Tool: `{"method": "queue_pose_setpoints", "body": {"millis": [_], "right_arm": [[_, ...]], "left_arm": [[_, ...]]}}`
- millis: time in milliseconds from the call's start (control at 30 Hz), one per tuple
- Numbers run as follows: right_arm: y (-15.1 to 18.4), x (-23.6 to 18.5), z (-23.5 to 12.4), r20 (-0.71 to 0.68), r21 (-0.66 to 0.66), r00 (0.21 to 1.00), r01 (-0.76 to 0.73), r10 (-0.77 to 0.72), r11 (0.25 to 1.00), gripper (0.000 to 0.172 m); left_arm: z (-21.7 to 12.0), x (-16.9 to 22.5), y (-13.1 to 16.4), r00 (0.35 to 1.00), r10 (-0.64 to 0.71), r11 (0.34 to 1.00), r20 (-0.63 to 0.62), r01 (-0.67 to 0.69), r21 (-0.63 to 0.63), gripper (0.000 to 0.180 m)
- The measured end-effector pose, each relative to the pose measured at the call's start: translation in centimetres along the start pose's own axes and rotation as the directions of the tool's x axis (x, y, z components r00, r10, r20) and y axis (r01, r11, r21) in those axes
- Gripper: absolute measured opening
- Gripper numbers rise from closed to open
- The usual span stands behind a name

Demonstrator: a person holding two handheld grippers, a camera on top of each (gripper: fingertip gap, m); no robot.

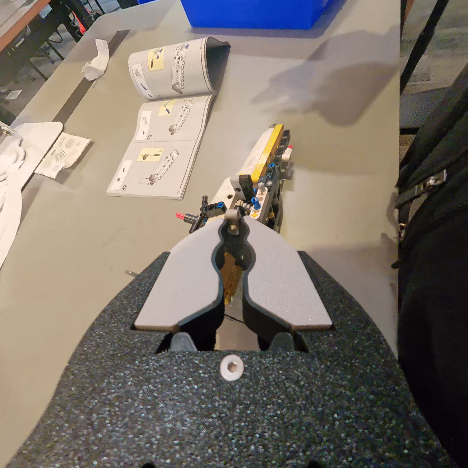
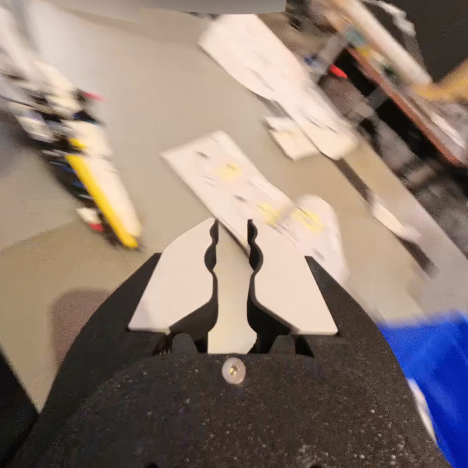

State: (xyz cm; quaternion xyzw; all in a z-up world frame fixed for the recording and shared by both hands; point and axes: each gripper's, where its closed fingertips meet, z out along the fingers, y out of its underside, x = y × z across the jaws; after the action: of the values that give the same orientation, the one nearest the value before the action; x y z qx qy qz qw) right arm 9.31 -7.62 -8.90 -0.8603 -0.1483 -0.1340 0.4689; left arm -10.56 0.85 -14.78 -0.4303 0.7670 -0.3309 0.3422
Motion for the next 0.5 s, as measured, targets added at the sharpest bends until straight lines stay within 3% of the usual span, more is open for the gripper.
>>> {"method": "queue_pose_setpoints", "body": {"millis": [100,200,300,500], "right_arm": [[-3.8,-9.2,3.8,0.308,0.14,0.941,0.097,-0.137,0.985,0.019],[-6.0,-15.2,6.1,0.487,0.22,0.846,0.12,-0.216,0.968,0.019],[-7.2,-17.9,7.1,0.579,0.259,0.777,0.114,-0.248,0.959,0.015],[-7.6,-18.6,7.5,0.664,0.259,0.708,0.082,-0.239,0.962,0.011]], "left_arm": [[0.2,0.3,-0.2,1.0,-0.009,1.0,0.0,0.009,0.001,0.011],[0.5,0.6,-0.5,1.0,-0.015,1.0,-0.003,0.015,0.004,0.011],[0.5,0.6,-0.5,1.0,-0.015,1.0,0.004,0.015,0.008,0.01],[0.5,0.7,-0.5,0.999,-0.032,0.999,-0.006,0.032,0.028,0.011]]}}
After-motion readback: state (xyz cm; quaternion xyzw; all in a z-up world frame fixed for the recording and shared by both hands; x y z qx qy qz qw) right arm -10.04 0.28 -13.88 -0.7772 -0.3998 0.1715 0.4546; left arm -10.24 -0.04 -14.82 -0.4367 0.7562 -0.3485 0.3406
